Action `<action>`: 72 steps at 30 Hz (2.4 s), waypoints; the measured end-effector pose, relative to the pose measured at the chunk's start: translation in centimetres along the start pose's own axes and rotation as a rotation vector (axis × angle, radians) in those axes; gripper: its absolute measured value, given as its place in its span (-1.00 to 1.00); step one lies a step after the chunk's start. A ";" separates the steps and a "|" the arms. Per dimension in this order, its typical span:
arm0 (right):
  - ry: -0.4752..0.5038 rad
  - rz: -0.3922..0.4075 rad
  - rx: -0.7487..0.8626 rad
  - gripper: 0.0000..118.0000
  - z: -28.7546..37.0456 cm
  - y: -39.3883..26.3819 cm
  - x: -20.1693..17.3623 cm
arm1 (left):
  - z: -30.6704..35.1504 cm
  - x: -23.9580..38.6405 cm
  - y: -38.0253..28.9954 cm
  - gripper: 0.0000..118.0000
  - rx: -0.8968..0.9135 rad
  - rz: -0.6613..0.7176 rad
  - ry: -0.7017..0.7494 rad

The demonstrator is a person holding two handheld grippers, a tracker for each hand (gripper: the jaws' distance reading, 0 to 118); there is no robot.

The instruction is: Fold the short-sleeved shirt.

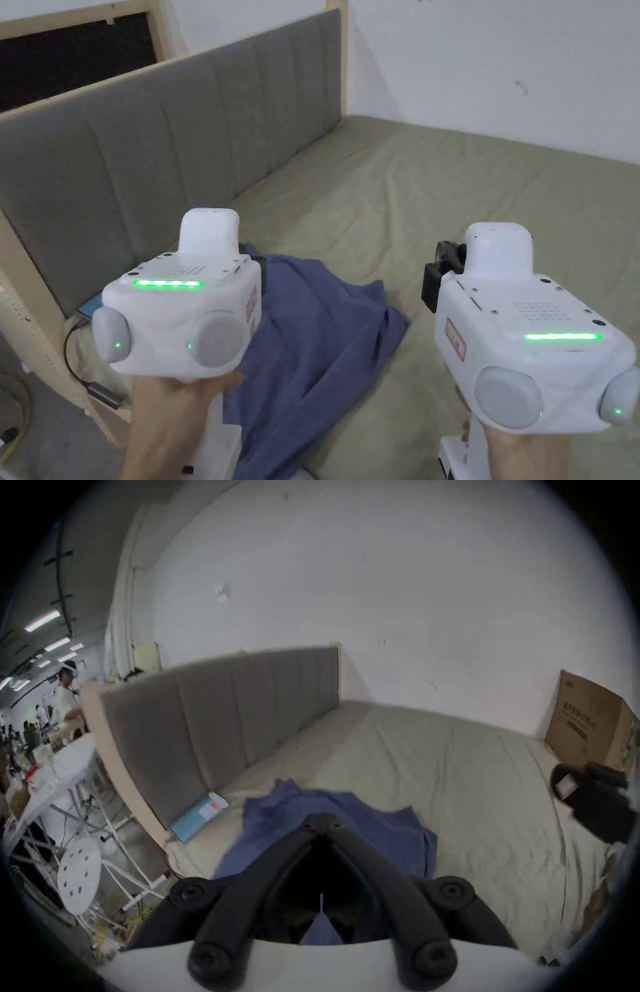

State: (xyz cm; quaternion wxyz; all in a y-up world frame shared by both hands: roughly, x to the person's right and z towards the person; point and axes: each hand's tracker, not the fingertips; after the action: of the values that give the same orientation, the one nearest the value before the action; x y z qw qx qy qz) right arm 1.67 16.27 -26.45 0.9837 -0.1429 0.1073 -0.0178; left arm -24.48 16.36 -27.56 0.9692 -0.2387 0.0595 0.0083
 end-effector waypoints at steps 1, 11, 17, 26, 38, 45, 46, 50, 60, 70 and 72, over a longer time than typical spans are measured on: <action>-0.005 -0.007 -0.012 -1.00 -0.2 -0.2 0.2 | -2.1 0.1 -0.4 -1.00 -0.069 -0.010 -0.026; -0.055 0.024 -0.146 -1.00 -2.8 -2.9 3.2 | -16.0 1.1 -6.5 0.80 -0.464 0.146 -0.223; -0.073 -0.054 -0.237 -1.00 -5.3 -4.1 5.3 | -20.6 2.8 -7.7 0.86 -0.556 0.109 -0.161; -0.058 -0.049 -0.308 -1.00 -6.4 -5.5 5.7 | -20.7 5.0 -8.3 0.22 -0.616 -0.061 -0.106; -0.045 -0.075 -0.322 -1.00 -5.2 -5.6 5.8 | -17.2 1.7 -5.2 -0.86 -0.645 0.110 -0.166; -0.068 -0.107 -0.297 -1.00 -3.7 -4.7 7.3 | -13.3 2.1 0.1 -0.87 -0.518 0.121 -0.201; -0.072 -0.116 -0.291 -1.00 -3.4 -4.6 7.4 | -12.8 2.2 0.9 -0.87 -0.497 0.129 -0.223; -0.088 -0.133 -0.260 -1.00 -1.9 -3.8 8.4 | -9.8 3.7 4.9 -0.87 -0.394 0.102 -0.286; -0.234 -0.164 -0.137 -1.00 5.4 -1.8 13.8 | -1.2 17.1 13.1 -0.87 -0.186 -0.095 -0.582; -0.596 -0.273 -0.042 -1.00 18.5 -2.1 25.1 | 6.7 36.4 11.3 -0.87 -0.153 -0.291 -0.998; -0.657 -0.307 -0.041 -1.00 21.1 -2.8 27.3 | 7.8 39.6 9.2 -0.87 -0.183 -0.324 -1.052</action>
State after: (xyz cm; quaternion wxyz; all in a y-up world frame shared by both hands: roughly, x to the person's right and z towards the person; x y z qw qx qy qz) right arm 32.89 17.69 -11.51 0.9485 -0.1749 -0.2371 -0.1162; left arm 15.33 27.61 -29.70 0.8325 -0.2915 -0.4708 -0.0175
